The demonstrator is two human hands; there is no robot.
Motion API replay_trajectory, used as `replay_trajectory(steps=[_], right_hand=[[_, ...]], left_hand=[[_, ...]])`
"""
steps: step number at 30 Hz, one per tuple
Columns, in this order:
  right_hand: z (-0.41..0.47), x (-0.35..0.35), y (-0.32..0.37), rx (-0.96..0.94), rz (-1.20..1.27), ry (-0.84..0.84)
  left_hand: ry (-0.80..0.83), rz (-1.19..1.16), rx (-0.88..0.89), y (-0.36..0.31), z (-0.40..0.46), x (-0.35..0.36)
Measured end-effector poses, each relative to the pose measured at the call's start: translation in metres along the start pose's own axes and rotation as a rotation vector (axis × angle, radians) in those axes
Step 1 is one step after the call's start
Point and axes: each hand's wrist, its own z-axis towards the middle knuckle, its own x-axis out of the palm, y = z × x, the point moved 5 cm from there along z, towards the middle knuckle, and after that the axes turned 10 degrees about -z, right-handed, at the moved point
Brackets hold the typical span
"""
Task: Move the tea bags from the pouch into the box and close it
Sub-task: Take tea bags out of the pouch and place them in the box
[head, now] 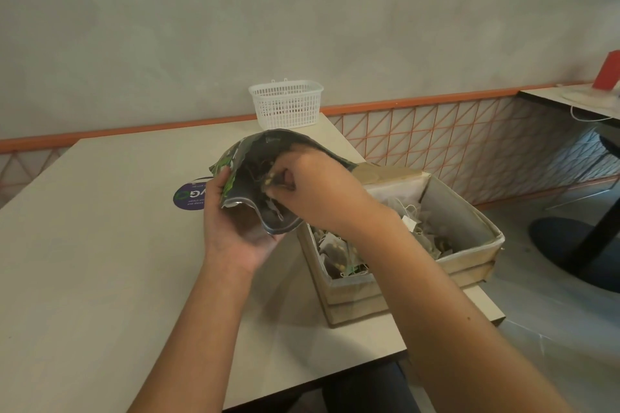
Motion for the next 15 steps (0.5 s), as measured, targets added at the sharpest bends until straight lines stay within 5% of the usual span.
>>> replay_trajectory(steps=[8, 15], right_hand=[[-0.038, -0.043, -0.034, 0.142, 0.51, -0.157], [-0.06, -0.066, -0.081, 0.325, 0.487, -0.267]], left_hand=[[0.029, -0.036, -0.017, 0.003, 0.008, 0.0], [0.04, -0.037, -0.019, 0.002, 0.011, -0.004]])
